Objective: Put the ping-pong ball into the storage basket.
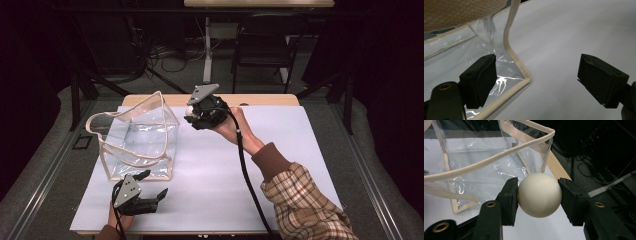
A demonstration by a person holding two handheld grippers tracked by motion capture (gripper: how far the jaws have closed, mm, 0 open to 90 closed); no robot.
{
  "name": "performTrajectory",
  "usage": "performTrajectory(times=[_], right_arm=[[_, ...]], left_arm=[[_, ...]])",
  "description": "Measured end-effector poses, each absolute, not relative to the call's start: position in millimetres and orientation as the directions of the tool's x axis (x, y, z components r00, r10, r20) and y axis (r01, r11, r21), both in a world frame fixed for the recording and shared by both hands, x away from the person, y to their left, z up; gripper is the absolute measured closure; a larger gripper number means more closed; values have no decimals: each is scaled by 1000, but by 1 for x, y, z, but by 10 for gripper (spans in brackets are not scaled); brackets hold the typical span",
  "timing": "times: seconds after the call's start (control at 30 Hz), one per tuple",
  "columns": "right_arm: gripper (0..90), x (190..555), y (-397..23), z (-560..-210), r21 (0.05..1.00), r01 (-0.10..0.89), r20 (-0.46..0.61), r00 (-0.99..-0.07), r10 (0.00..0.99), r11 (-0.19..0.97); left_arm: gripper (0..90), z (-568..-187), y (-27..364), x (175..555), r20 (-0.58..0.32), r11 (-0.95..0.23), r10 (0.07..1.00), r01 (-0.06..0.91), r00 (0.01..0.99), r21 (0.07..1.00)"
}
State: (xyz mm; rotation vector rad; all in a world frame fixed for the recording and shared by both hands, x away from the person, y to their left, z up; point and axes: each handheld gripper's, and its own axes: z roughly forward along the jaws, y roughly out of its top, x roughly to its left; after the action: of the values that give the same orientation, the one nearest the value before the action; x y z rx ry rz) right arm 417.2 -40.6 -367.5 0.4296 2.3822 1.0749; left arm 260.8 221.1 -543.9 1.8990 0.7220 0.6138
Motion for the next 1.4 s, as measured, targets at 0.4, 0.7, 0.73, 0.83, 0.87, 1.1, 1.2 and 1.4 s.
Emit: performTrajectory(times=[0.4, 0.7, 0.73, 0.83, 0.87, 1.1, 1.2, 1.4], right_arm=[[511, 418, -35, -360, 763, 72, -308, -834, 458, 643], [511, 417, -28, -355, 768, 57, -312, -836, 451, 637], [511, 418, -28, -354, 765, 52, -317, -838, 445, 642], [511, 418, -25, -353, 766, 50, -317, -838, 444, 641], [511, 417, -24, -352, 764, 51, -316, -840, 442, 643], [511, 416, -17, -349, 760, 38, -323, -844, 428, 649], [511, 416, -15, -348, 766, 29, -324, -846, 424, 642], [511, 416, -12, -345, 768, 25, -325, -845, 424, 640]], left_arm=[[159, -544, 221, 261, 104, -348, 708, 218, 699, 912], [159, -544, 221, 261, 103, -347, 710, 218, 697, 912], [159, -544, 221, 261, 102, -346, 709, 218, 698, 912], [159, -544, 221, 261, 101, -346, 708, 218, 699, 913], [159, -544, 221, 261, 101, -346, 708, 218, 699, 913], [159, -544, 221, 261, 102, -346, 709, 218, 698, 913], [159, -544, 221, 261, 102, -346, 709, 217, 698, 913], [159, -544, 221, 261, 103, -348, 709, 218, 698, 912]])
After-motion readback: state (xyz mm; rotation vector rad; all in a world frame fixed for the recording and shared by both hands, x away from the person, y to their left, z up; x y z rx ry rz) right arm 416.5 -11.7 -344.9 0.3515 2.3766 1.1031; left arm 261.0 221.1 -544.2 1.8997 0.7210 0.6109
